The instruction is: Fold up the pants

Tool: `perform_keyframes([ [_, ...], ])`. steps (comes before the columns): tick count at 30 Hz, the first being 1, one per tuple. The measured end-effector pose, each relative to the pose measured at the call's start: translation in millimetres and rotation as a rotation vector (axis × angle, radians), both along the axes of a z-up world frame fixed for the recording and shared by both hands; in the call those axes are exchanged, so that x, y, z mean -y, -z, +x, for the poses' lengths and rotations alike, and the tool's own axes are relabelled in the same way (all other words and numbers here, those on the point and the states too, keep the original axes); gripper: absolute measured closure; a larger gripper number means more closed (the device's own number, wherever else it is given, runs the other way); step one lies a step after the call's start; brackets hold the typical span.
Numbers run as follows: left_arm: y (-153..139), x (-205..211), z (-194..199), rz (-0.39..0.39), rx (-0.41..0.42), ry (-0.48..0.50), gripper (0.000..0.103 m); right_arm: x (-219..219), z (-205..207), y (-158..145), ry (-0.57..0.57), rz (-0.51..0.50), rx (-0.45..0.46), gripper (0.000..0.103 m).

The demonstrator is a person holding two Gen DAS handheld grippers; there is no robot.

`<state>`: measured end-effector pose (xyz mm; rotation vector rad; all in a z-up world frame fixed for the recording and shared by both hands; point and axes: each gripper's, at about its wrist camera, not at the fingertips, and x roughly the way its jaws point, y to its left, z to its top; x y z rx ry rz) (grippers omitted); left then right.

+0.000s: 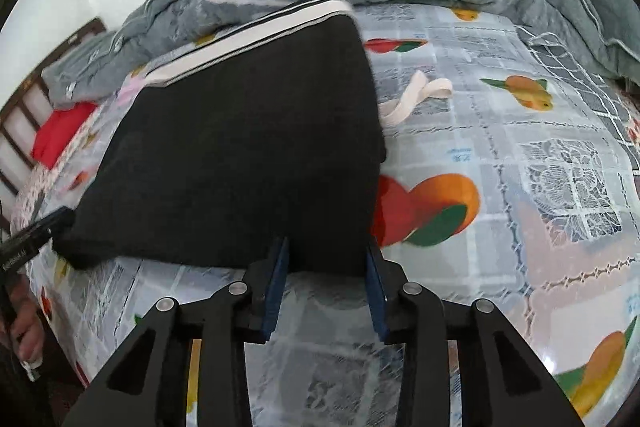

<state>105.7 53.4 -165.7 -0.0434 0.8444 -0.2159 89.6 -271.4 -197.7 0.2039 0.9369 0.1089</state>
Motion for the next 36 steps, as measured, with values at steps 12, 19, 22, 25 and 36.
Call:
perform_keyframes([
  [12,-39.7,35.1,-61.9,0.065,0.087,-0.013,0.052,3.6,-51.2,-46.2,0.063,-0.09,0.035,0.067],
  [19,-69.0,50.4,-98.9,0.098,0.157,-0.05,0.04,-1.1,-96.9,-91.4,0.09,-0.175,0.108,0.067],
  [22,-78.6,56.6,-113.1,0.143,0.199,-0.071,0.036,1.7,-114.9,-101.4,0.103,-0.165,0.112,0.066],
  [25,-84.0,56.8,-124.2,0.166,0.215,-0.107,0.035,7.9,-126.9,-104.3,0.131,-0.127,0.108,0.063],
  [36,-96.6,55.9,-153.2,0.132,0.246,-0.12,0.024,7.5,-165.4,-120.4,0.17,-0.14,0.172,0.025],
])
